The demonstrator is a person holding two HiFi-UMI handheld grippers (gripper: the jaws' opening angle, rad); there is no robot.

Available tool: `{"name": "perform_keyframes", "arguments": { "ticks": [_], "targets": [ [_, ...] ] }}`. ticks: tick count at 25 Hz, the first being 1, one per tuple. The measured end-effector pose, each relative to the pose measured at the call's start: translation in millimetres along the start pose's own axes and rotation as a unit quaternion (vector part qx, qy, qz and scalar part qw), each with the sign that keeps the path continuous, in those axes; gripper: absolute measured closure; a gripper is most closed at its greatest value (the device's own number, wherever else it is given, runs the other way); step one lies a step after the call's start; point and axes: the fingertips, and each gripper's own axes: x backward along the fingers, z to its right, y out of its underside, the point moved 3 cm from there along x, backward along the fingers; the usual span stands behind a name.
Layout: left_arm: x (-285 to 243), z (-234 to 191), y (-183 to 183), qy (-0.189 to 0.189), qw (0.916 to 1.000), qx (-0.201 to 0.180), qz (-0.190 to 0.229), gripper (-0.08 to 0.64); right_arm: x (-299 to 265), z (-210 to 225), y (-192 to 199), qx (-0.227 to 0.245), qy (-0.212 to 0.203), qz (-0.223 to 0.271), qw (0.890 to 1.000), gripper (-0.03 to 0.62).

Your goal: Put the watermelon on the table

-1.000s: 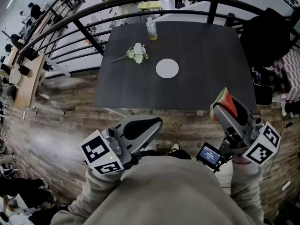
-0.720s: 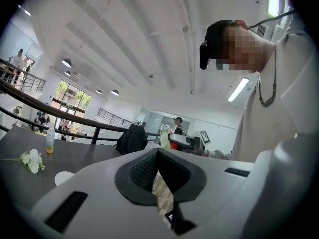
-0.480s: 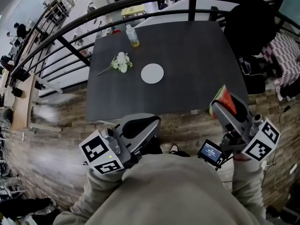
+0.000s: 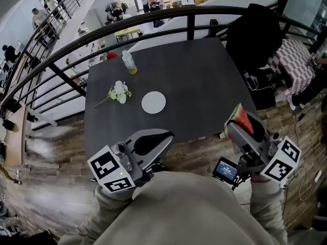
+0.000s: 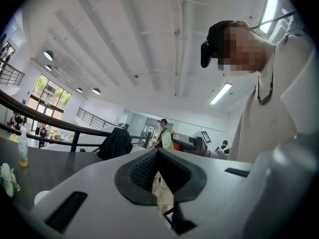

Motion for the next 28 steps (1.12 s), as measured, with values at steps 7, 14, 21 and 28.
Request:
{"name": "perform_keyframes", "arguments": {
  "ticks": [7, 14, 21, 28],
  "targets": [
    [3, -55, -24, 0.033, 0.9994, 0.008, 0.002, 0.557, -54, -4, -8, 0.003, 0.011, -0.011, 1.000, 0.388],
    [34, -122, -37, 0.043, 0.9984, 0.033, -0.017, 0.557, -139, -10, -13, 0.015, 0.010, -0.028, 0.999, 0.388],
    [75, -181, -37, 0.020, 0.9978, 0.061, -0.017, 0.557, -210, -16, 3, 0.006, 0.013, -0.075, 0.997, 0.388],
    [108, -213, -32, -0.028, 0.9964, 0.080, -0.003, 0.557, -263, -15, 16, 0.003, -0.025, -0.103, 0.994, 0.388]
  ]
}}
